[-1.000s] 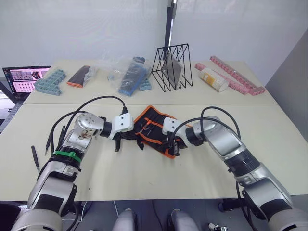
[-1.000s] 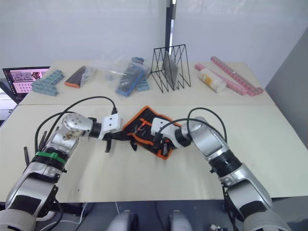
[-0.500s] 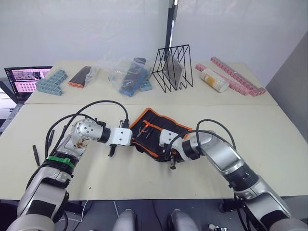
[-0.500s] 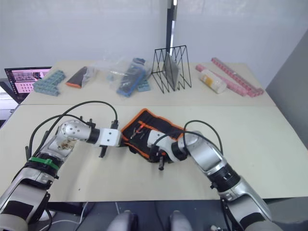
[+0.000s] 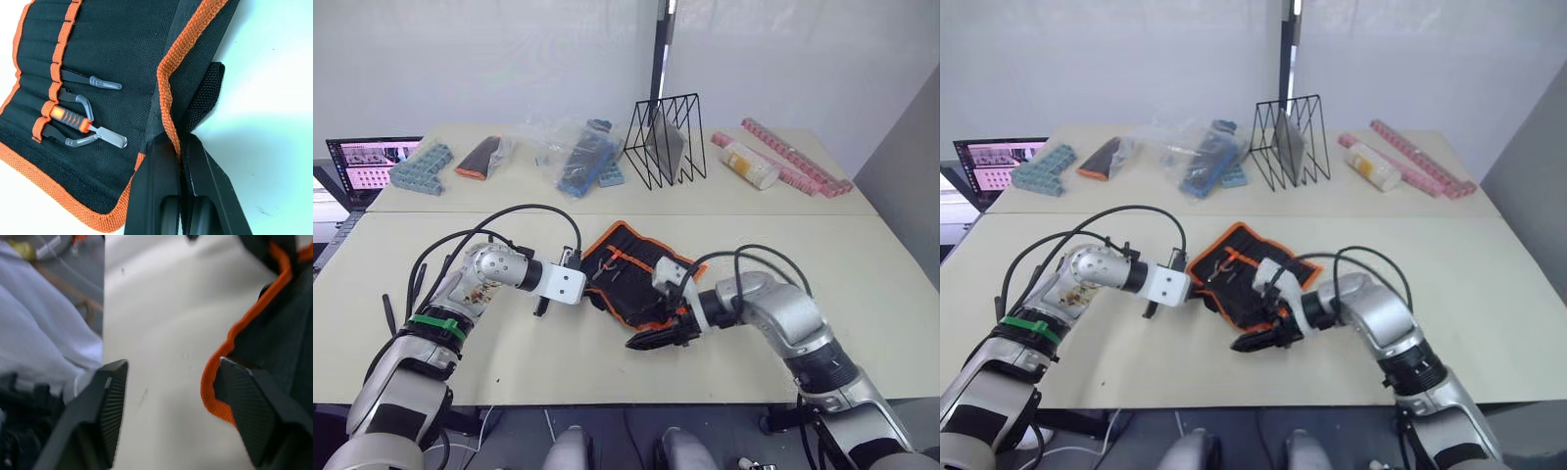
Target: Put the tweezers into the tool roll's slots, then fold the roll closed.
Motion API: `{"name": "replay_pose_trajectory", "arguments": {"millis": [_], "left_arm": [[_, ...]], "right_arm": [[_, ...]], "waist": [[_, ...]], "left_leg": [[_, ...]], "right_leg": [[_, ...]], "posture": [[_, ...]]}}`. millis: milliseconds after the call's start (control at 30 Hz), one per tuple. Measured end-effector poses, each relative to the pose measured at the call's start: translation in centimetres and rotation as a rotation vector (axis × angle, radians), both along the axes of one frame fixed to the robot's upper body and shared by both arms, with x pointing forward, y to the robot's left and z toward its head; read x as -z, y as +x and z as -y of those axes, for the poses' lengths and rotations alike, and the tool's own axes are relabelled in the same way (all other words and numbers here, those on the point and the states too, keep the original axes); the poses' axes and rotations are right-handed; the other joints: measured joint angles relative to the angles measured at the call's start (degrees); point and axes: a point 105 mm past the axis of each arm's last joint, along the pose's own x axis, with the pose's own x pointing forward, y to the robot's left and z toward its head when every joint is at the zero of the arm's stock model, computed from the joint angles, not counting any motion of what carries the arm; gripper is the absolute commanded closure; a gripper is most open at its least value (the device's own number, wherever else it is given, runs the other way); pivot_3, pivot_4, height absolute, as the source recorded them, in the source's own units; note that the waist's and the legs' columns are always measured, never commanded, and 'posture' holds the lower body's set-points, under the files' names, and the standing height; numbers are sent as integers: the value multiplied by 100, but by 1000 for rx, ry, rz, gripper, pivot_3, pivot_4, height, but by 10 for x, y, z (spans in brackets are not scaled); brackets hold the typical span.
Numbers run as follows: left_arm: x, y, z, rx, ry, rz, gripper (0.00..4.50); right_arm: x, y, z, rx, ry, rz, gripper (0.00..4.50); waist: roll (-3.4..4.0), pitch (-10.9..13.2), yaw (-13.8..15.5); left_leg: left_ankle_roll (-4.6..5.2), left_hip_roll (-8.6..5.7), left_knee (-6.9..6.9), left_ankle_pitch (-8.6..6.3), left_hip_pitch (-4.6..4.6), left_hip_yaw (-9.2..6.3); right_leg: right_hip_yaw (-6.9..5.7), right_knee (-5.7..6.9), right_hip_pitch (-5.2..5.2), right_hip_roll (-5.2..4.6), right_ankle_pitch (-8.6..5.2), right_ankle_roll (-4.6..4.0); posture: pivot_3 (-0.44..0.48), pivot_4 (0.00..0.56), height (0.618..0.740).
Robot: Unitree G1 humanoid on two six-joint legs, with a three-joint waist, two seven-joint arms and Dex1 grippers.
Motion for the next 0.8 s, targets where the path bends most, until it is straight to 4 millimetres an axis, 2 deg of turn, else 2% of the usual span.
{"name": "replay_pose_trajectory", "arguments": {"millis": [33, 100, 233, 433, 600, 767, 800], "left_arm": [[0, 0, 0, 2, 2, 5, 4500], [1, 0, 1, 7, 5, 10, 4500], [1, 0, 2, 12, 7, 12, 4500], [0, 0, 2, 13, 10, 13, 4500], [-1, 0, 2, -5, 8, -11, 4500], [-2, 0, 2, -19, 1, -30, 4500], [-2, 1, 2, -32, -8, -43, 4207]], "right_arm": [[-10, 5, 0, 26, 50, 1, 540], [-17, 10, 0, 55, 93, -5, 1004], [-6, 18, -4, 104, 90, -46, 2309], [18, 34, -13, 205, 16, -14, 4399], [34, 37, -9, 194, -92, 51, 4454], [49, 30, -11, 128, -183, 95, 4454], [53, 31, -9, 124, -211, 109, 4484]], "waist": [[0, 0, 1], [0, 0, 7], [1, 0, 7], [1, 0, 8], [1, 0, -3], [1, 0, -9], [1, 0, -9]], "left_leg": [[1, 1, 0, 1, 4, 1], [1, -1, -1, 1, 16, 0], [2, -4, -3, 1, 21, 0], [2, -4, -3, 1, 19, 0], [2, -2, -4, 1, 20, 0], [2, -2, -4, 1, 18, 1], [2, -3, -4, 1, 18, 1]], "right_leg": [[0, 0, 3, 1, 0, 0], [0, 1, 17, 1, 0, 0], [1, 0, 27, -2, -1, 1], [2, 0, 25, -2, -1, 1], [1, -1, 24, 1, -1, 2], [2, 0, 21, 1, -1, 2], [2, -1, 21, 1, -1, 2]], "posture": [[0, 150, 685], [0, 150, 685], [0, 150, 685], [0, 150, 685], [0, 150, 685], [0, 150, 685], [0, 150, 685]]}}
